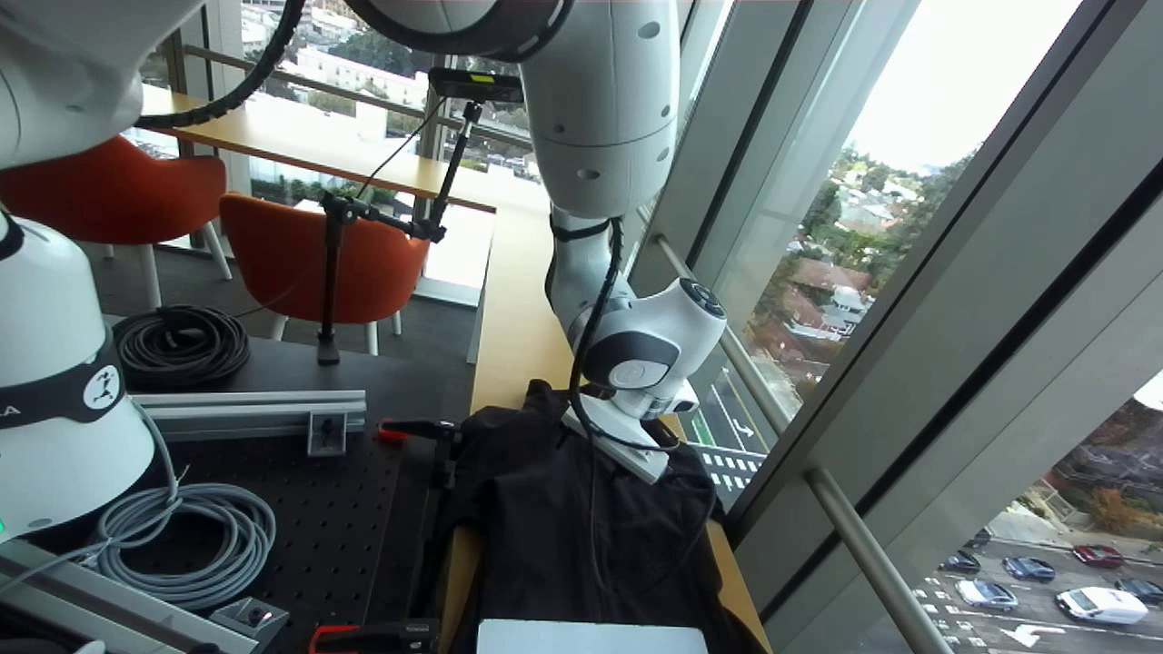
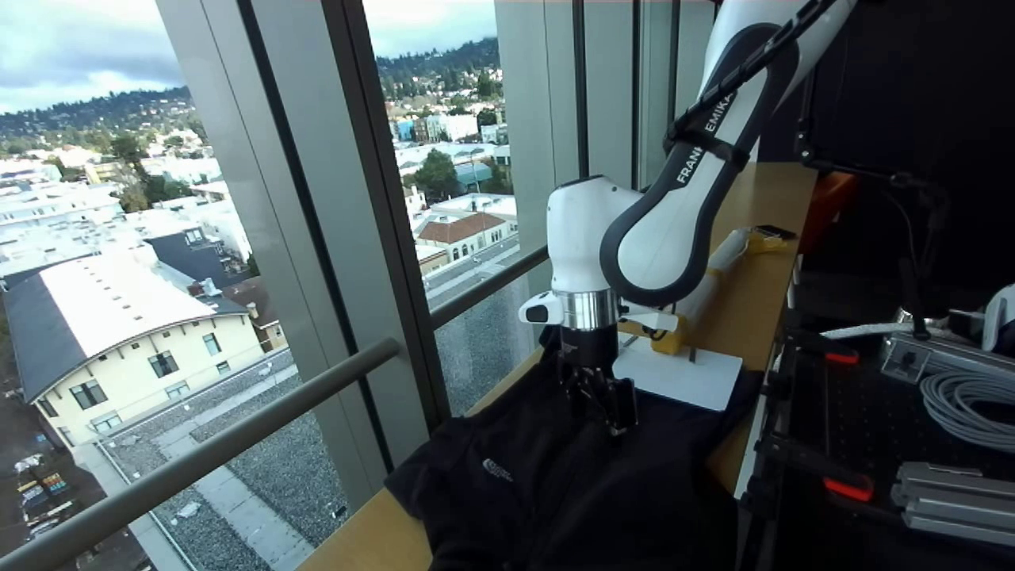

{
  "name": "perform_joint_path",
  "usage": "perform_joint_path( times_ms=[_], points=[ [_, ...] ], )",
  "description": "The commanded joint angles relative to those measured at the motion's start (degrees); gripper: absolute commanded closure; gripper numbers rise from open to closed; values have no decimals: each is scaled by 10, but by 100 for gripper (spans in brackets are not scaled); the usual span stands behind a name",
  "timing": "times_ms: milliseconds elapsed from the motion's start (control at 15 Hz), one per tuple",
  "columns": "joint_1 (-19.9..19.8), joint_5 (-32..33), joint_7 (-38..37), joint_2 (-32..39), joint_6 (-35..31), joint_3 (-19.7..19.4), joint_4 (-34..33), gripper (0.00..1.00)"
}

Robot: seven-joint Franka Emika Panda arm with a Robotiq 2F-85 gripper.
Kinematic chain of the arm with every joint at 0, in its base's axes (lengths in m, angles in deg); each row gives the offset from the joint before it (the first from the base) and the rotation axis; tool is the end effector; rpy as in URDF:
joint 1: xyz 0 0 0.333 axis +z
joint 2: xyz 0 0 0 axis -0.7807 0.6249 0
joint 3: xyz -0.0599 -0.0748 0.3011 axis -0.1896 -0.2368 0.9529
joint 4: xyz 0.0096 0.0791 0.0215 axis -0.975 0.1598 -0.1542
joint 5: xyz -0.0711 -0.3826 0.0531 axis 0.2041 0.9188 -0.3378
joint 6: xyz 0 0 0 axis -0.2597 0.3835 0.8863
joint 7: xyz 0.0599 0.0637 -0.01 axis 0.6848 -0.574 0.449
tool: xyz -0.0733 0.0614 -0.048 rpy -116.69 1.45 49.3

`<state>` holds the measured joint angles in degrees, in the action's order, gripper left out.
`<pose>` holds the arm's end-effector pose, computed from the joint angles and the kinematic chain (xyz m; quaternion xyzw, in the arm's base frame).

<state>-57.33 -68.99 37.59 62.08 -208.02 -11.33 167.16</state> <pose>0.5751 0.1439 0.0885 -0.8574 -0.5085 0.0064 0.0788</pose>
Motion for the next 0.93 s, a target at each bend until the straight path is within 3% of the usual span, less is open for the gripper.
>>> perform_joint_path(
  times_ms=[0,267,867],
  points=[
    [-41,-18,58,-31,0,-4,49,0],
    [-78,-25,118,-48,2,-17,73,0],
    [-90,-23,168,-94,5,-66,101,0]
  ],
)
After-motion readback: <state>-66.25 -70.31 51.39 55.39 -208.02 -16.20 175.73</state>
